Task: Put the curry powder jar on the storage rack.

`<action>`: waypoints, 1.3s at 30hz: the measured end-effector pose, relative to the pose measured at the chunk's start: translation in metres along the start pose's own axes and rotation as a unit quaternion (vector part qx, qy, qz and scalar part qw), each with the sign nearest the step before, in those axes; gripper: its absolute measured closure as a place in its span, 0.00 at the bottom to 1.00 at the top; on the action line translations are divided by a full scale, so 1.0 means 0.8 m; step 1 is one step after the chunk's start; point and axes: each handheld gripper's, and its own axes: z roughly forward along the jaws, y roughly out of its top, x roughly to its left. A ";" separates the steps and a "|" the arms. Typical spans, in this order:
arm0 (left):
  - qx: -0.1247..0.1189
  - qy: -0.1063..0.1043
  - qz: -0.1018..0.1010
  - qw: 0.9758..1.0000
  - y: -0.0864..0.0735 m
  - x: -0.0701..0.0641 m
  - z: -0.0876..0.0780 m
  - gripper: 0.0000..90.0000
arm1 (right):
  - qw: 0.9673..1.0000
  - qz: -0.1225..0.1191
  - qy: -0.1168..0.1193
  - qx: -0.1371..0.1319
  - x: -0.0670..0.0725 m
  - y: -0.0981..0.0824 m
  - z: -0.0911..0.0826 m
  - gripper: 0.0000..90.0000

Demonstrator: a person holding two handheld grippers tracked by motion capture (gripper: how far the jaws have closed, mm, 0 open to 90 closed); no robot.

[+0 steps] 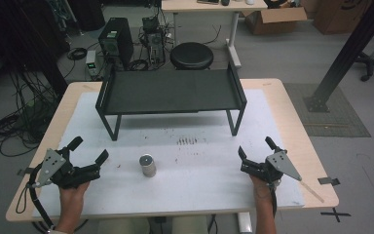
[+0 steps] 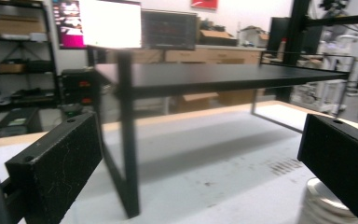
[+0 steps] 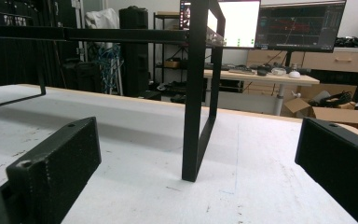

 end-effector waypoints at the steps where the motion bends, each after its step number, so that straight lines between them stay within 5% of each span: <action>1: 0.001 -0.006 0.002 1.000 0.003 -0.003 0.000 0.00 | 1.000 0.000 0.000 0.000 0.000 0.000 0.000 0.00; 16: 0.016 -0.072 0.020 0.997 0.019 -0.048 0.014 0.00 | 1.000 0.000 0.000 -0.001 0.000 0.000 0.000 0.00; 39: 0.098 -0.122 0.039 0.987 -0.027 -0.089 0.057 0.00 | 1.000 -0.001 0.001 0.001 0.000 0.000 0.000 0.00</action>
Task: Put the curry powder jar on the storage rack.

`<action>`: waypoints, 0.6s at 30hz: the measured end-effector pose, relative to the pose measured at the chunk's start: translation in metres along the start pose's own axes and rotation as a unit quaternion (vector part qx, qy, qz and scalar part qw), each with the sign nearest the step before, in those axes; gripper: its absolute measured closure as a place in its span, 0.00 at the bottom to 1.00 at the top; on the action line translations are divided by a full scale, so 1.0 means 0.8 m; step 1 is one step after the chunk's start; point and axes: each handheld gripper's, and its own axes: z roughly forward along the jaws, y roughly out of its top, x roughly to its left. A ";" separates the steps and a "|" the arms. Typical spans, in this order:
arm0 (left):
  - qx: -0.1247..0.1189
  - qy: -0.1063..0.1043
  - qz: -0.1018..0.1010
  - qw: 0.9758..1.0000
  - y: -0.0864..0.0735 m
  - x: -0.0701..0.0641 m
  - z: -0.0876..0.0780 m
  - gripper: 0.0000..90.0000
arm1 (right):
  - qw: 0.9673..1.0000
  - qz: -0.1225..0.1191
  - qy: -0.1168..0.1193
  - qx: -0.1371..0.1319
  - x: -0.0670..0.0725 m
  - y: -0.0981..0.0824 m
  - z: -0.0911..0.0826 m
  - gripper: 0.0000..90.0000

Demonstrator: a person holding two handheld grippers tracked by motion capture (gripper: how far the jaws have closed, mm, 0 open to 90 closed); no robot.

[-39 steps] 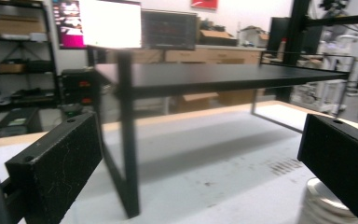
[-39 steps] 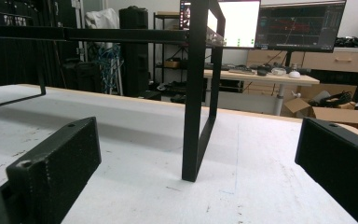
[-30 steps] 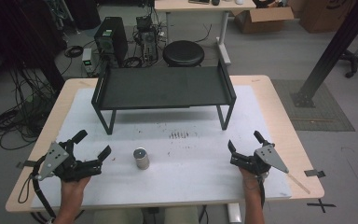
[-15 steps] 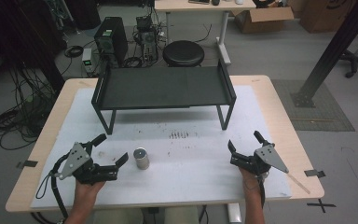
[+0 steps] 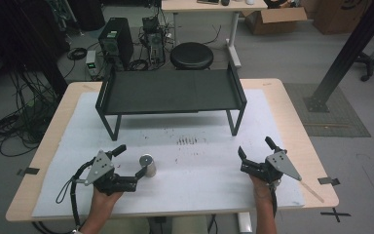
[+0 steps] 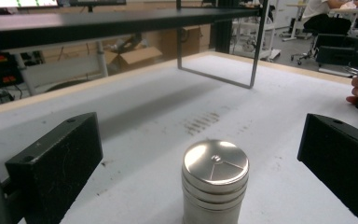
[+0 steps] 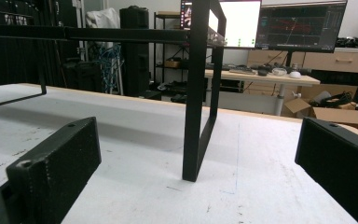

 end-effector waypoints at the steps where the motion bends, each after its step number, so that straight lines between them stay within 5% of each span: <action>1: 0.003 -0.001 -0.001 1.000 -0.001 0.000 0.002 0.00 | 1.000 0.000 0.000 0.000 0.000 0.000 0.000 0.00; 18: 0.047 -0.007 -0.009 0.999 -0.016 -0.008 0.028 0.04 | 1.000 -0.001 0.000 -0.001 0.000 0.000 0.000 0.00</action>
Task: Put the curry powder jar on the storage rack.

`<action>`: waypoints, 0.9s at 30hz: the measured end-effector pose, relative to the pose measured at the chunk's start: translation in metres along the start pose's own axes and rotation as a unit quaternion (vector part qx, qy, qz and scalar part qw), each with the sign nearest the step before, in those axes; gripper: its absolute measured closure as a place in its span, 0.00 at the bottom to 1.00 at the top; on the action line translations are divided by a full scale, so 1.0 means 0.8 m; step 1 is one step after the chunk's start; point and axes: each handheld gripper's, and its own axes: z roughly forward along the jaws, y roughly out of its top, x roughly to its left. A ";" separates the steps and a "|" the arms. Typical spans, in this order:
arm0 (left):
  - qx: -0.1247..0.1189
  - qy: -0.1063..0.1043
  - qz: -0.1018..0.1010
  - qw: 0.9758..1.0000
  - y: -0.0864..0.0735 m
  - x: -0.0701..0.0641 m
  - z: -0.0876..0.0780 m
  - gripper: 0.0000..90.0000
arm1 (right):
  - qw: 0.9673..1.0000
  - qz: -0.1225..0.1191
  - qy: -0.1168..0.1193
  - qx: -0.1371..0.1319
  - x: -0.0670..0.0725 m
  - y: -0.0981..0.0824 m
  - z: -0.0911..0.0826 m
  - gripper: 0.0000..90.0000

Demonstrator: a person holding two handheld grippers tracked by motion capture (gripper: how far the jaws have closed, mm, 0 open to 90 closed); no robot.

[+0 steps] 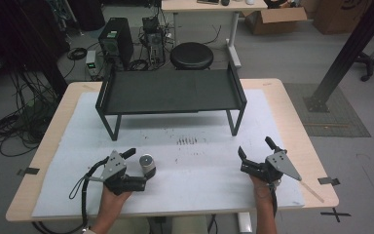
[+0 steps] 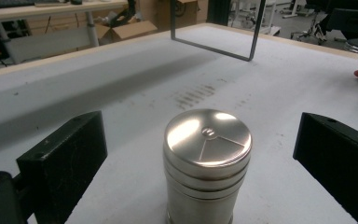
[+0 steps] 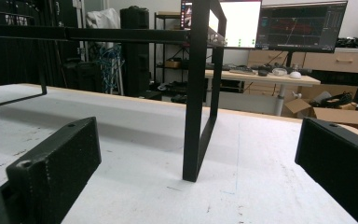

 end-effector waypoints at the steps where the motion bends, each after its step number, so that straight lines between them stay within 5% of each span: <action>1: 0.003 0.001 -0.003 1.000 -0.002 0.000 0.002 0.04 | 1.000 0.000 0.000 0.000 0.000 0.000 0.000 0.00; 13: 0.012 0.003 -0.011 1.000 -0.010 0.003 0.007 0.08 | 1.000 0.000 0.000 -0.001 0.000 0.000 0.000 0.00; 27: 0.013 -0.012 0.003 1.000 -0.011 0.002 0.007 0.27 | 1.000 0.001 0.000 -0.002 0.000 0.000 -0.001 0.00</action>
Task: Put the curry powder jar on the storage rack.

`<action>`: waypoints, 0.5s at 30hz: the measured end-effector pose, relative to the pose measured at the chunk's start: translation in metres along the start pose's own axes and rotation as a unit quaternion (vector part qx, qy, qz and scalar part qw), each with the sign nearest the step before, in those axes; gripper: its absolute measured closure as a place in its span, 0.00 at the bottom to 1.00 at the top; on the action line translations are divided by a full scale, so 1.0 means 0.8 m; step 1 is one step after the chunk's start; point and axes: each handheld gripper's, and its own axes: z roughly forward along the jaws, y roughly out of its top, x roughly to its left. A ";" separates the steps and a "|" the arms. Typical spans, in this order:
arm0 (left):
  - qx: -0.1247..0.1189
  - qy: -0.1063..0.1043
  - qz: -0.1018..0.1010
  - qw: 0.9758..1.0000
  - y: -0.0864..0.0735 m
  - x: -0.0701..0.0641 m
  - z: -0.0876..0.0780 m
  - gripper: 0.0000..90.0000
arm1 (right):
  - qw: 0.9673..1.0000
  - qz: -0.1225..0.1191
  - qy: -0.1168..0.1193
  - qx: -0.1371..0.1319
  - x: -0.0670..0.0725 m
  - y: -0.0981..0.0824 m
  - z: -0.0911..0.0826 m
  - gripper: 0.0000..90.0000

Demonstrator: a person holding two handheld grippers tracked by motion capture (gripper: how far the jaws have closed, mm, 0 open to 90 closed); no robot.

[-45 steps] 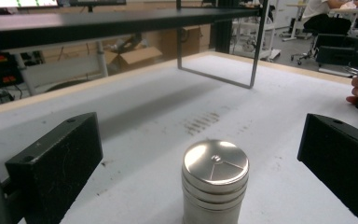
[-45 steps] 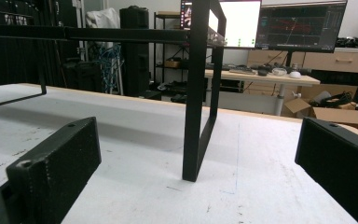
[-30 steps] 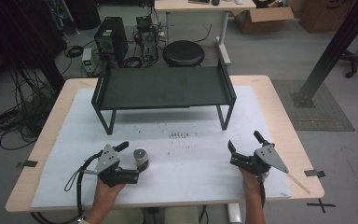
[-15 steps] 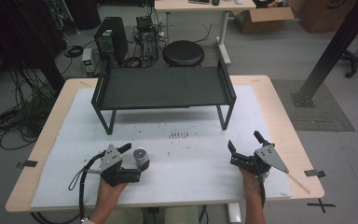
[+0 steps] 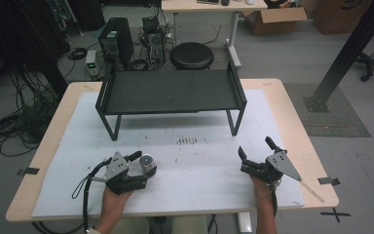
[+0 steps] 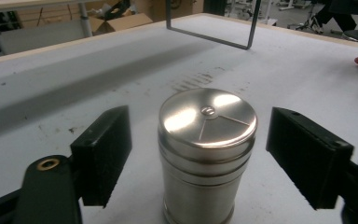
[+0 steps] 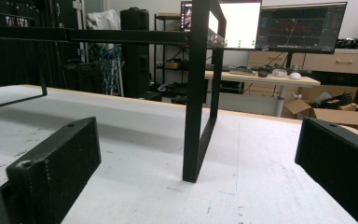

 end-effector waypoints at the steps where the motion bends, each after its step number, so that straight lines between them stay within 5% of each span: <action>1: 0.001 -0.002 0.000 1.000 0.000 0.000 0.000 0.28 | 1.000 0.000 0.000 0.000 0.000 0.000 0.000 0.00; 15: 0.000 -0.009 -0.001 1.000 0.000 0.001 0.000 0.53 | 1.000 -0.001 0.000 0.000 0.000 0.000 0.000 0.00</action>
